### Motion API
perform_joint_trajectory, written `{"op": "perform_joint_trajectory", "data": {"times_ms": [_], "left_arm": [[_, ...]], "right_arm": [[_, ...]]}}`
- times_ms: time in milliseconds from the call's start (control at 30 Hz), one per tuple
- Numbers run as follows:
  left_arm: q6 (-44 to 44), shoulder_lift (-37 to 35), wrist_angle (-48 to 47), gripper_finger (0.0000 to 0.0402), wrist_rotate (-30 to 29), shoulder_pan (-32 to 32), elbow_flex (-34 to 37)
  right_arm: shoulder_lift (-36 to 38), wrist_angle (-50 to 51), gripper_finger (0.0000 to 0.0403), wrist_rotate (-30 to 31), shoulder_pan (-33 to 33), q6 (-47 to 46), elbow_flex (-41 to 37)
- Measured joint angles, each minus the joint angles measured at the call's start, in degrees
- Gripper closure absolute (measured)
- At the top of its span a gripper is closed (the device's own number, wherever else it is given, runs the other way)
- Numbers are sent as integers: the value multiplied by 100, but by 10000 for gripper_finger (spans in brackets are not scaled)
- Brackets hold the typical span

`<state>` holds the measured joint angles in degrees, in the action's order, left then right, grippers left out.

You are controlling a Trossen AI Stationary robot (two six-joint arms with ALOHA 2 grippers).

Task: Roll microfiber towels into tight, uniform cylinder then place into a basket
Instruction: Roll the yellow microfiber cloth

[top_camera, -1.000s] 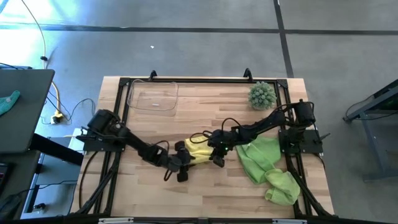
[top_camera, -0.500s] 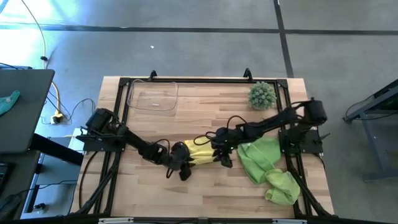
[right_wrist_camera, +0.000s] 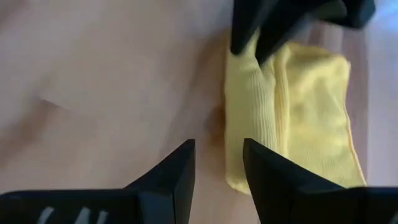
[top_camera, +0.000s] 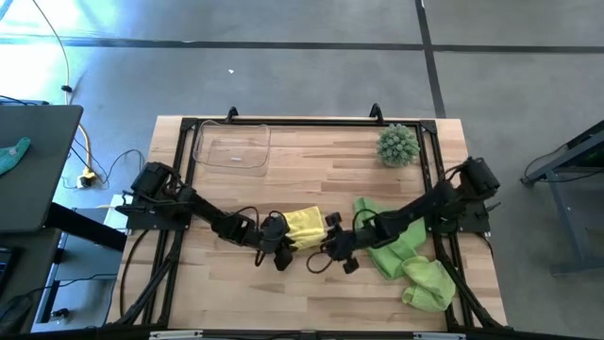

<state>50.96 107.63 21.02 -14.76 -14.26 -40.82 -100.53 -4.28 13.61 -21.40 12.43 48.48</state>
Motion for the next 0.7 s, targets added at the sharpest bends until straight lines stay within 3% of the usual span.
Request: {"op": "perform_joint_trajectory", "data": {"times_ms": [467, 700], "left_arm": [[-9, 0, 37, 280, -15, -2, 11], [-9, 0, 39, 280, -20, -2, 11]], "right_arm": [[-379, -517, 272, 96, 82, -107, 10], [-385, -543, 233, 92, 265, -264, 11]]}}
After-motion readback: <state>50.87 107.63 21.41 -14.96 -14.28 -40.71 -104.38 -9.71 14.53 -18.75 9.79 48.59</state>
